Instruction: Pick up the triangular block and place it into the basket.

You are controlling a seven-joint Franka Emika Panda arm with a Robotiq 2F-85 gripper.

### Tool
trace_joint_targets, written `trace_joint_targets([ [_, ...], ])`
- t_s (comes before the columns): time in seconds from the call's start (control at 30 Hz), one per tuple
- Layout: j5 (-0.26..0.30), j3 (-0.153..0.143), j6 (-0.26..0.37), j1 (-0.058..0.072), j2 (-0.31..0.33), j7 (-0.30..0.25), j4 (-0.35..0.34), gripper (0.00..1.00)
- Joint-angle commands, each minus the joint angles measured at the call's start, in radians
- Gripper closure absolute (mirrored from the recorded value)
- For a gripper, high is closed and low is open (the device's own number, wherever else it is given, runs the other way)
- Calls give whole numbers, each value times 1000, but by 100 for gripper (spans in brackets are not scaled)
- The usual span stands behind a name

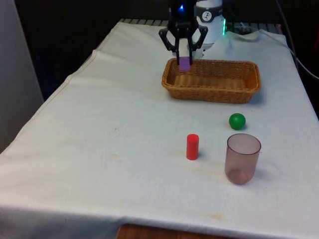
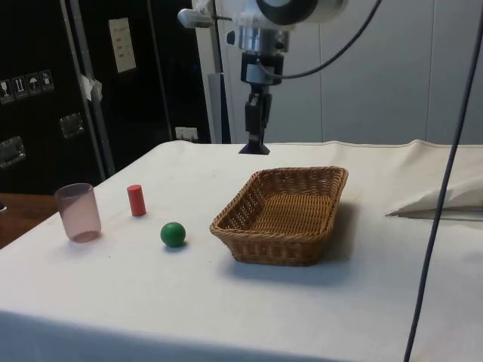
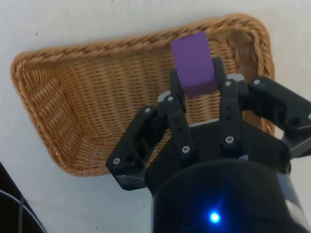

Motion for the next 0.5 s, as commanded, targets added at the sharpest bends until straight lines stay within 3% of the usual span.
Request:
trace_joint_targets([
  [0.0,-25,1,26,0,-5,23,-19,67],
  [0.03,0,2,7,0,-6,0,-10,67],
  [0.07,-24,7,38,0,-18,24,-40,67],
  [0.3,-16,39,88,0,-45,37,-109,67],
  [0.33,0,39,69,0,-50,19,-104,67],
  [0.47,-12,58,119,1,-46,48,-137,67],
])
